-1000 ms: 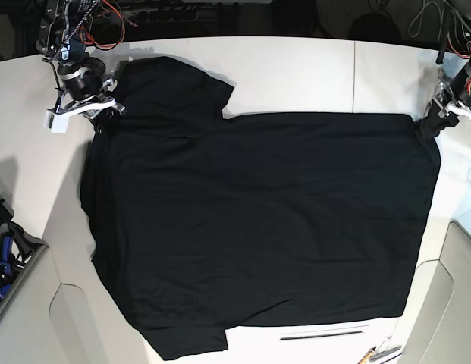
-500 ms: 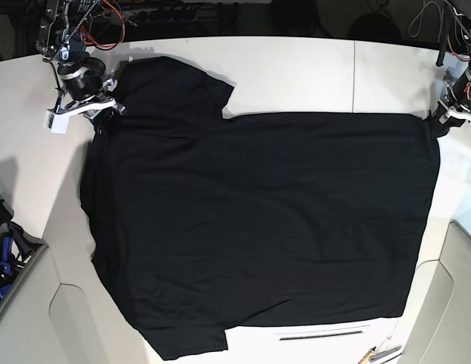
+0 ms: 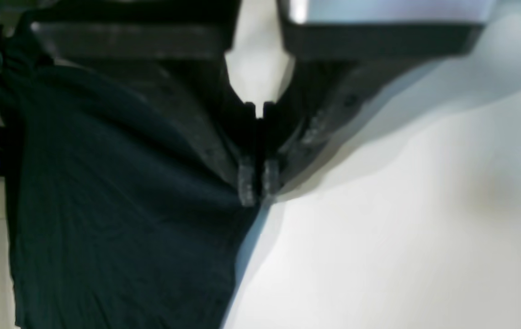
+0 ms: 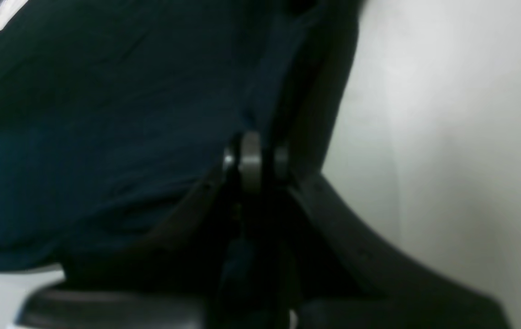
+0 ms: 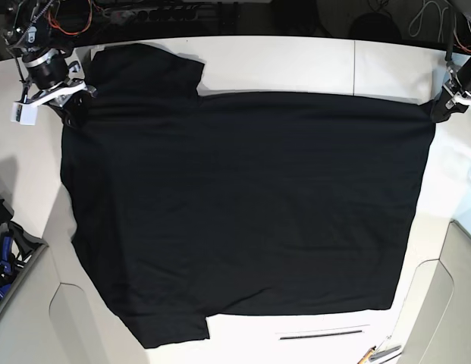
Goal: Fold the T-shirt properly
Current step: 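Lift the shoulder edge with both grippers and pull it toward the robot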
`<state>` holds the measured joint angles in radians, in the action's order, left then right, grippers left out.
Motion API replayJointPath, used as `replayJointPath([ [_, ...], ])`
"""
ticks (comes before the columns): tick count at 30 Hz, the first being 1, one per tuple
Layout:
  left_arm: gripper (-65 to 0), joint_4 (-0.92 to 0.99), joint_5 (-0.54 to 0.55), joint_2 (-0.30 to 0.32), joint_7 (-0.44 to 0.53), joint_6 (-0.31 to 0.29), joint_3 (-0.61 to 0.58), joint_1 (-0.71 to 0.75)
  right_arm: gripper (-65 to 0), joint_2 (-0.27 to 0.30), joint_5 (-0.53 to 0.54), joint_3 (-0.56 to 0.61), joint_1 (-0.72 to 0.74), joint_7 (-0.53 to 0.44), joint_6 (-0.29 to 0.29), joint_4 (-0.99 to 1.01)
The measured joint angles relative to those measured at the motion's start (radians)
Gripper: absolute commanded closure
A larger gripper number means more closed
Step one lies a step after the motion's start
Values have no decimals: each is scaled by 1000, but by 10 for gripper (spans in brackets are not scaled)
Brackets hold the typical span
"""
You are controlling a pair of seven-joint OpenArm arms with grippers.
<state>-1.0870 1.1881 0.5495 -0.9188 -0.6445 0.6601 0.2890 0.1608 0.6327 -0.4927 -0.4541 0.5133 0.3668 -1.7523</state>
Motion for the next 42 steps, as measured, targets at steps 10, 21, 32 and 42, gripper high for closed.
replayJointPath([
  [10, 0, -39, 148, -2, -122, -45, 96, 149, 0, 3, 52, 0, -148, 5, 0, -54],
  [21, 0, -231, 192, 0, -161, -45, 208, 277, 0, 3, 126, -1, -283, 33, 56, -116],
  [32, 0, -357, 218, -3, -171, -45, 209, 303, 0, 5, 93, -11, -362, 41, 64, -349],
  [42, 0, -358, 130, -7, -94, -45, 163, 133, 0, 5, 32, -11, -81, 42, 67, -251],
])
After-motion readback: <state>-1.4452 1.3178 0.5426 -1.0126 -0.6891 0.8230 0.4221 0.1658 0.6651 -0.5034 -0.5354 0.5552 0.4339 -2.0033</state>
